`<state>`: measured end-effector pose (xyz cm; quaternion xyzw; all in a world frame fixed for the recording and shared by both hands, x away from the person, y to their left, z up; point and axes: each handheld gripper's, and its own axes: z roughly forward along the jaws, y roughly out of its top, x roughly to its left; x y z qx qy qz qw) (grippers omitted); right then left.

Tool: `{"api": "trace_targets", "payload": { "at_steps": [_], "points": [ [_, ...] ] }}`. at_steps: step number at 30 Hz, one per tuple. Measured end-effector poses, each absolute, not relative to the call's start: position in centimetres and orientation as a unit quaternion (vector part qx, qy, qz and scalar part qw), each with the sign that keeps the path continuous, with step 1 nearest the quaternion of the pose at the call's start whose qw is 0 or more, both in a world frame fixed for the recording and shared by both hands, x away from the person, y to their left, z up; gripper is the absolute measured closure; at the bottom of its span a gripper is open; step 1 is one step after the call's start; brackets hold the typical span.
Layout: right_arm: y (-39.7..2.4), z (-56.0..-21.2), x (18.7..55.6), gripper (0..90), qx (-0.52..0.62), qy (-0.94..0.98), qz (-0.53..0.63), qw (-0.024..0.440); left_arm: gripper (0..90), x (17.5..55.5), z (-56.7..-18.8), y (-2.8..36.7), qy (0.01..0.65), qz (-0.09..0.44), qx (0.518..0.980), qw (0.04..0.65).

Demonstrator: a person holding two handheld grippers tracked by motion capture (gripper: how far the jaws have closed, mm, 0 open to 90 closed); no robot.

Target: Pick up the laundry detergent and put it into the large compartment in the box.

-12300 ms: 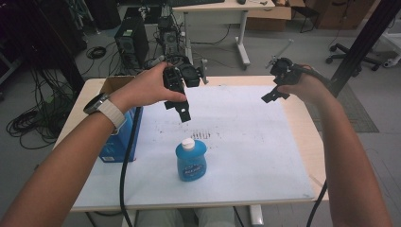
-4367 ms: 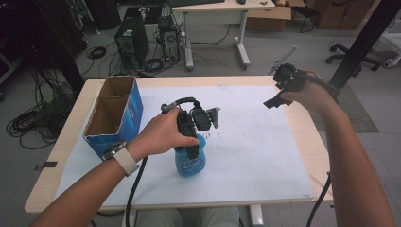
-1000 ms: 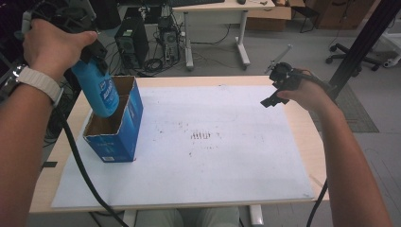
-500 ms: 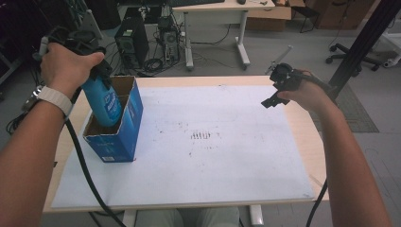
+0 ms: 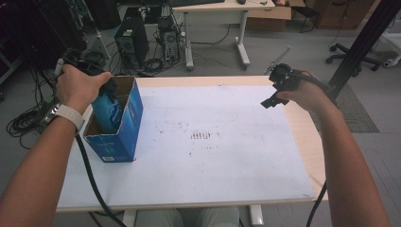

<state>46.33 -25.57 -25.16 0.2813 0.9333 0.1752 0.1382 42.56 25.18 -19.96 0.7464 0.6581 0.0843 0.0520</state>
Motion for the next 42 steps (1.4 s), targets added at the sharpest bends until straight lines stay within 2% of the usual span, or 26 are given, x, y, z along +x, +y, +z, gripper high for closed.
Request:
{"api": "trace_targets", "payload": {
  "at_steps": [22,42],
  "points": [
    [-25.8,-25.6,46.3,10.8,0.285,0.933,0.172,0.135,37.4,42.9,-25.4,25.8,0.665,0.084,0.74,0.053],
    [-25.7,-25.7,46.5,10.8,0.285,0.934,0.171,0.134,37.3,43.1,-28.0,25.8,0.668,0.071,0.74,0.047]
  ]
}}
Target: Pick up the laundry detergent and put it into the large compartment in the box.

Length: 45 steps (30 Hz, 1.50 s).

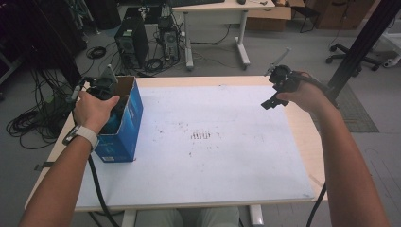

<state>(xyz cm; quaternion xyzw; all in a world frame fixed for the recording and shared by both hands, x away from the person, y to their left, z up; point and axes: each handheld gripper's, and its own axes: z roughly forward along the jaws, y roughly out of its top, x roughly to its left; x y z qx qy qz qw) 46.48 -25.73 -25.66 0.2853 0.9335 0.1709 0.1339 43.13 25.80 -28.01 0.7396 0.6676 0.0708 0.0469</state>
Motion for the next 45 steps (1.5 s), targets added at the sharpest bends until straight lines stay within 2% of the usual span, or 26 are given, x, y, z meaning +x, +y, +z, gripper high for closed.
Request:
{"api": "trace_targets", "payload": {
  "at_steps": [17,33,45],
  "points": [
    [-25.68,-25.81,46.49,10.8,0.285,0.934,0.169,0.133,36.8,43.38,-28.29,26.54,0.675,0.058,0.733,0.057],
    [-25.58,-25.96,46.43,10.8,0.284,0.935,0.168,0.13,28.9,43.48,-28.38,26.7,0.676,0.047,0.733,0.056],
    [-25.58,-25.9,46.35,10.8,0.284,0.935,0.17,0.131,28.4,43.38,-28.0,26.72,0.676,0.048,0.733,0.059]
  ]
}}
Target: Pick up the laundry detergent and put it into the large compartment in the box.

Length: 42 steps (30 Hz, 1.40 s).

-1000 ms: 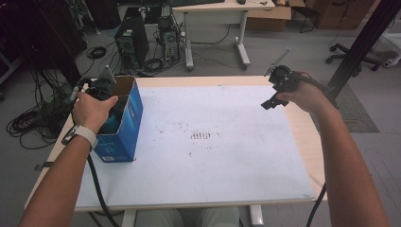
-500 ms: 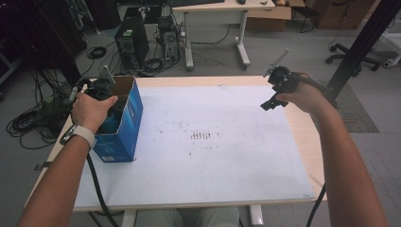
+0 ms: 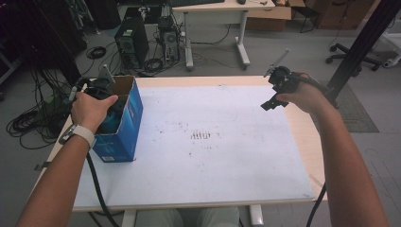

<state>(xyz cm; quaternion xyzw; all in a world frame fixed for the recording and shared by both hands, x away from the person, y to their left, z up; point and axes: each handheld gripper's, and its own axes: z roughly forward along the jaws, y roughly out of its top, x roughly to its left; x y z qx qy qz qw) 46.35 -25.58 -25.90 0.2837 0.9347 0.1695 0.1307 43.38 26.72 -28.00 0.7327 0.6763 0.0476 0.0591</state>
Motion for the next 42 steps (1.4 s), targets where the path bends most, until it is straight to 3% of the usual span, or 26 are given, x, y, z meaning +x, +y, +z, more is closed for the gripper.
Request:
{"api": "trace_targets", "payload": {
  "at_steps": [18,42],
  "points": [
    [-25.7,-25.6,46.1,10.8,0.282,0.934,0.172,0.134,27.6,43.0,-27.0,26.8,0.672,0.049,0.736,0.069],
    [-25.7,-24.9,45.2,11.0,0.28,0.933,0.179,0.139,18.1,42.0,-24.1,26.2,0.659,0.043,0.746,0.082]
  ]
}}
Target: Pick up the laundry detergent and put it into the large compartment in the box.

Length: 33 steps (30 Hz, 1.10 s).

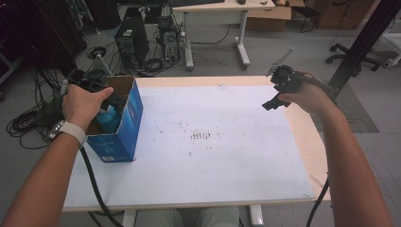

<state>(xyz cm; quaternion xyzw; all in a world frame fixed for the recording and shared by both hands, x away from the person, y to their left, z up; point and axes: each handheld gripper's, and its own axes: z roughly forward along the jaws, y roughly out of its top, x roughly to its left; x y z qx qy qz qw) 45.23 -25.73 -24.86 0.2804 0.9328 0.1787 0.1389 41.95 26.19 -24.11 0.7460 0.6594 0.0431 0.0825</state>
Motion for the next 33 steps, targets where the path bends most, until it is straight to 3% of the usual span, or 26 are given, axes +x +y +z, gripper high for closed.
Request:
{"api": "trace_targets", "payload": {
  "at_steps": [19,33],
  "points": [
    [-26.1,-23.9,44.2,11.0,0.278,0.931,0.185,0.148,16.0,40.5,-20.2,24.2,0.638,0.065,0.764,0.07],
    [-26.2,-23.2,43.2,11.0,0.276,0.929,0.192,0.154,11.7,37.9,-16.7,20.7,0.582,0.078,0.805,0.085]
  ]
}}
